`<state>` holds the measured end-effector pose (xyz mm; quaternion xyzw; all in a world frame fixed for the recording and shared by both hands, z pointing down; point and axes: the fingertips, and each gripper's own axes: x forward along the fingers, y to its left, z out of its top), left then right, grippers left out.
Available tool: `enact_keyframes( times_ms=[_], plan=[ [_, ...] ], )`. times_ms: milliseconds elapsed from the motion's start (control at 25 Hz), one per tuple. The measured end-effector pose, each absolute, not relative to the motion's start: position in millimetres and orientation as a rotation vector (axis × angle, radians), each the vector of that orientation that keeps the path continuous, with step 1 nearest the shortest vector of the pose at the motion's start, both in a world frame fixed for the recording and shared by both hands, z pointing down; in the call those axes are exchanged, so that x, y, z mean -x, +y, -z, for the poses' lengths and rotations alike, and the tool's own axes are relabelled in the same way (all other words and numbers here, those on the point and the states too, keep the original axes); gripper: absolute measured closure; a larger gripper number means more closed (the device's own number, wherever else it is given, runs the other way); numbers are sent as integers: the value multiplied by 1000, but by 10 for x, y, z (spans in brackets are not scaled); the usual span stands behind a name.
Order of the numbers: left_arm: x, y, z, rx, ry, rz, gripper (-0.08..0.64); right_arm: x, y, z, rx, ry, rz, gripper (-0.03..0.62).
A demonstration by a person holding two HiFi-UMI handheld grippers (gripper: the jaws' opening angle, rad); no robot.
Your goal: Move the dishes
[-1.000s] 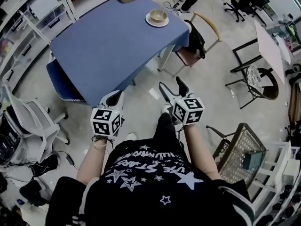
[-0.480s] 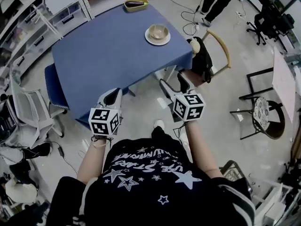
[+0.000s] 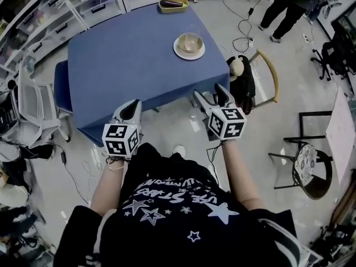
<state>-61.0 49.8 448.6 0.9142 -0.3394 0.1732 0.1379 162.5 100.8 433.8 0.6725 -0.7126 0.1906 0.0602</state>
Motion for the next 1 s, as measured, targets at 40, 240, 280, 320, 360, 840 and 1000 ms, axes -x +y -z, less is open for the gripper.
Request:
enact_keyframes(
  times_ms=[40, 240, 280, 320, 360, 840, 1000],
  plan=[
    [586, 496, -4475, -2639, -994, -497, 538, -1655, 979, -4349, -2025, -2160, -577, 252],
    [569, 320, -4445, -2607, -1031, -489, 538, -1680, 677, -4372, -1991, -2179, -594, 249],
    [554, 266, -4452, -2602, -1032, -489, 538, -1693, 610, -4377, -1986, -2177, -595, 249],
    [529, 213, -4466, -2596, -1033, -490, 538, -1714, 549, -4381, -1981, -2172, -593, 249],
    [494, 160, -4482, -2593, -1032, -491, 538, -1743, 490, -4385, -1976, -2165, -588, 249],
    [-90, -828, -4558, -2610, -984, -488, 538, -2243, -480, -4449, -1966, -2096, -559, 250],
    [-203, -1160, -4595, -2594, -975, -488, 538, -2379, -851, -4482, -1951, -2075, -557, 250]
  ],
)
